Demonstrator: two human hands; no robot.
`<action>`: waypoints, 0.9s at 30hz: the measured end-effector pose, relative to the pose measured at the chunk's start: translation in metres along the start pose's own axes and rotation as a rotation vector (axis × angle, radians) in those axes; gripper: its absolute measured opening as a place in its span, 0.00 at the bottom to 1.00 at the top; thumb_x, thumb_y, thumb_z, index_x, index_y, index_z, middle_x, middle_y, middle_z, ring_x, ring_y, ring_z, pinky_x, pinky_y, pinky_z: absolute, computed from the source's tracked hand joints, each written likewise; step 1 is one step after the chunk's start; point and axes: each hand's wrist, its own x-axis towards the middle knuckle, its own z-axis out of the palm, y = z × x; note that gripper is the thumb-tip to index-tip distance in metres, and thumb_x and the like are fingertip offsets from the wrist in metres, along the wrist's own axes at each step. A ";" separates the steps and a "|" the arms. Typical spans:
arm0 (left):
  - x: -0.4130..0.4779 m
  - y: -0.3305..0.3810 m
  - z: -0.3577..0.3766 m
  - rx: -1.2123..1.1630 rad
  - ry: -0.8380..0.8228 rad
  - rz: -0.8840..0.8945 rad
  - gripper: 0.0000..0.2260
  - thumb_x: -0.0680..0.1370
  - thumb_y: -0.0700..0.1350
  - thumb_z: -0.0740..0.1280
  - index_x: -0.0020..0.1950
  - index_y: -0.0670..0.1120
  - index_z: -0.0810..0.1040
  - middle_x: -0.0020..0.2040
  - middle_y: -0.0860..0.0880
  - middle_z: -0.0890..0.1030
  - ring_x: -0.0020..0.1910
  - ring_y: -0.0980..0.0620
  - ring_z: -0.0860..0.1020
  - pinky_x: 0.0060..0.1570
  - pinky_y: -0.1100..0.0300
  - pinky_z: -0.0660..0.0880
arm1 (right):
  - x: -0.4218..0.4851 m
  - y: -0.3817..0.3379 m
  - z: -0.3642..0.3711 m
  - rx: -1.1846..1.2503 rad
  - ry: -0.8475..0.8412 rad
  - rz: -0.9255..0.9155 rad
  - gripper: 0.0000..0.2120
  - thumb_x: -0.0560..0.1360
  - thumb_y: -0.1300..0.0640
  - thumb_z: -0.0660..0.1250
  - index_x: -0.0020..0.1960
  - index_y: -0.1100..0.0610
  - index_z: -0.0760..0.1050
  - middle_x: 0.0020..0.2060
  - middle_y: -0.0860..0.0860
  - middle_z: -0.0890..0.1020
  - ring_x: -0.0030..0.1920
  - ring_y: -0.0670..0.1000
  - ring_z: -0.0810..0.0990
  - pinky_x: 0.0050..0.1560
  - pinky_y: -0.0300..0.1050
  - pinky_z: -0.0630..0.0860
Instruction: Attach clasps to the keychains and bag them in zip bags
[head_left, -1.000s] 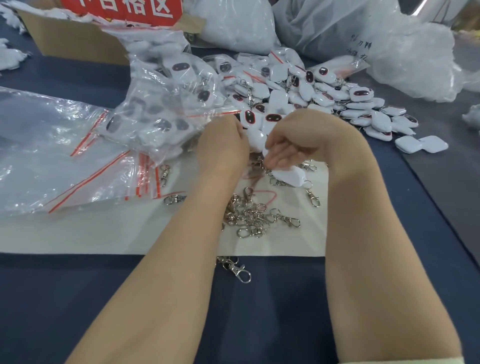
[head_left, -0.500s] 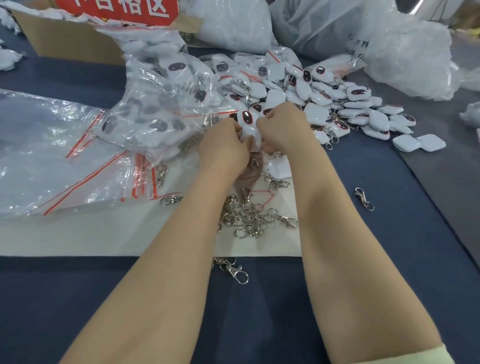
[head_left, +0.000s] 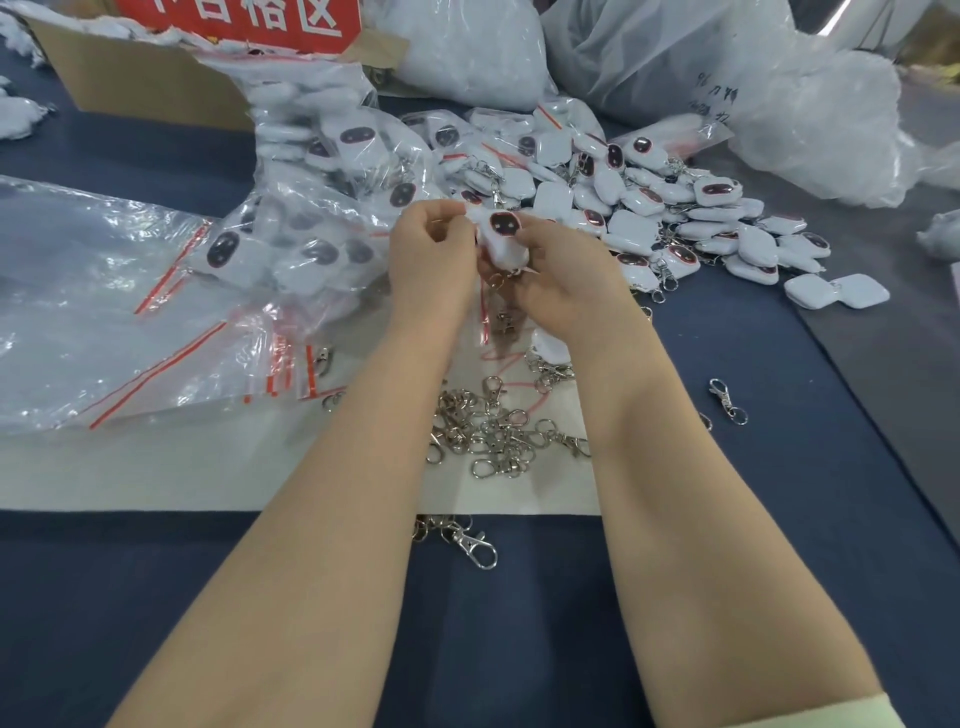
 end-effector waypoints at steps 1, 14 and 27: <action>0.000 0.000 0.000 0.053 0.028 0.021 0.06 0.78 0.38 0.60 0.51 0.47 0.73 0.42 0.50 0.78 0.37 0.55 0.75 0.42 0.62 0.72 | 0.000 0.002 0.003 0.154 0.004 0.034 0.10 0.79 0.71 0.55 0.49 0.65 0.74 0.42 0.63 0.78 0.36 0.57 0.79 0.34 0.47 0.82; -0.002 -0.022 -0.001 0.716 -0.109 0.268 0.01 0.77 0.45 0.63 0.45 0.51 0.72 0.40 0.55 0.76 0.41 0.53 0.74 0.42 0.61 0.66 | 0.014 0.013 -0.010 -0.034 0.057 -0.266 0.08 0.78 0.69 0.63 0.41 0.63 0.72 0.38 0.56 0.76 0.39 0.51 0.77 0.43 0.40 0.77; 0.001 -0.024 0.001 0.689 -0.099 0.263 0.07 0.76 0.45 0.62 0.51 0.47 0.77 0.45 0.50 0.81 0.46 0.49 0.78 0.44 0.59 0.71 | 0.013 0.018 -0.009 -0.201 -0.027 -0.326 0.01 0.78 0.67 0.65 0.49 0.63 0.74 0.40 0.56 0.79 0.38 0.48 0.80 0.43 0.39 0.79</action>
